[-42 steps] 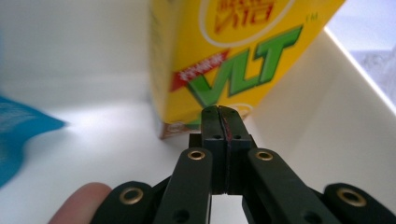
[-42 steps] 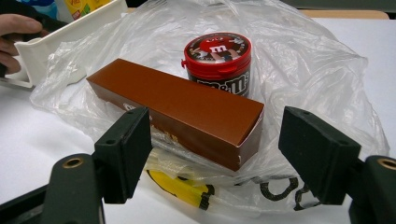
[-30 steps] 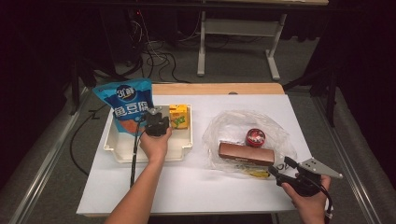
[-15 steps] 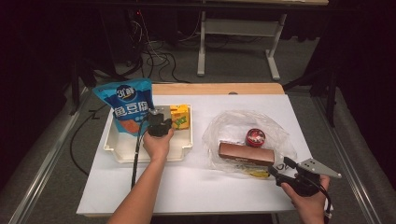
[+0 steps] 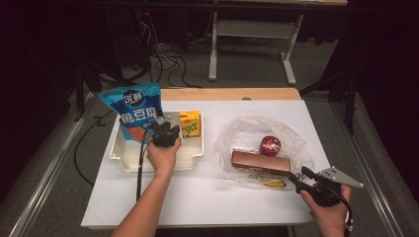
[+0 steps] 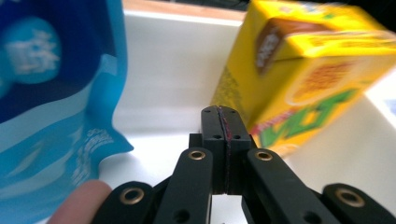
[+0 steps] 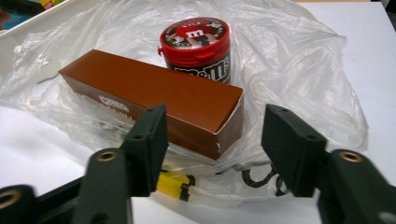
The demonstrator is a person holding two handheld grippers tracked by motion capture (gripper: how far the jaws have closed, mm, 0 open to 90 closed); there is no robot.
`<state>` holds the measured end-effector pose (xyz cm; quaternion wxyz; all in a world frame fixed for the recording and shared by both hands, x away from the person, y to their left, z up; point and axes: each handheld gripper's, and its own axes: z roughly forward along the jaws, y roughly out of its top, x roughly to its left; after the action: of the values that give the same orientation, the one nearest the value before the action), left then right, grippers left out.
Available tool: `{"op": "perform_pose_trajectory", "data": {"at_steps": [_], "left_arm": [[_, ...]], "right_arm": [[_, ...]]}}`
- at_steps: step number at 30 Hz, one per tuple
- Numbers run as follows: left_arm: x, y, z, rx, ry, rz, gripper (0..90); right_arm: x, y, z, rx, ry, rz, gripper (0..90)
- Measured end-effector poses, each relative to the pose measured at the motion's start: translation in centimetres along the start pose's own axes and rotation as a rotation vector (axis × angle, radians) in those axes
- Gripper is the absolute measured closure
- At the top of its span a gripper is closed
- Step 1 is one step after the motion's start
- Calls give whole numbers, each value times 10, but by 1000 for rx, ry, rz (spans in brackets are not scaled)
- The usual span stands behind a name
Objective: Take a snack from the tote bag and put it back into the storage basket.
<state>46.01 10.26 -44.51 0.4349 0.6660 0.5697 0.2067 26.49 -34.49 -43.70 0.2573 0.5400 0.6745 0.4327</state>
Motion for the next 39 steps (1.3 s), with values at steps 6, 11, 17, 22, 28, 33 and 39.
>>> {"op": "perform_pose_trajectory", "data": {"at_steps": [6,11,17,22,28,33,39], "left_arm": [[-11,-14,-31,-34,-46,48,900],[-22,-24,-54,-61,-87,79,900],[-41,-38,-73,-68,-157,113,900],[-66,-45,-79,-52,-201,147,900],[-88,-51,-78,-52,-244,163,900],[-104,-61,-72,-26,-270,185,900],[-123,-70,-66,-15,-312,196,900]], "right_arm": [[1,2,1,-17,18,-16,756],[2,7,6,2,23,-53,900],[2,16,11,8,24,-67,900],[-7,22,22,33,-3,-74,900],[-17,23,34,57,-19,-60,900],[-20,23,39,70,-15,-71,900],[-25,24,46,85,-25,-68,900]]}}
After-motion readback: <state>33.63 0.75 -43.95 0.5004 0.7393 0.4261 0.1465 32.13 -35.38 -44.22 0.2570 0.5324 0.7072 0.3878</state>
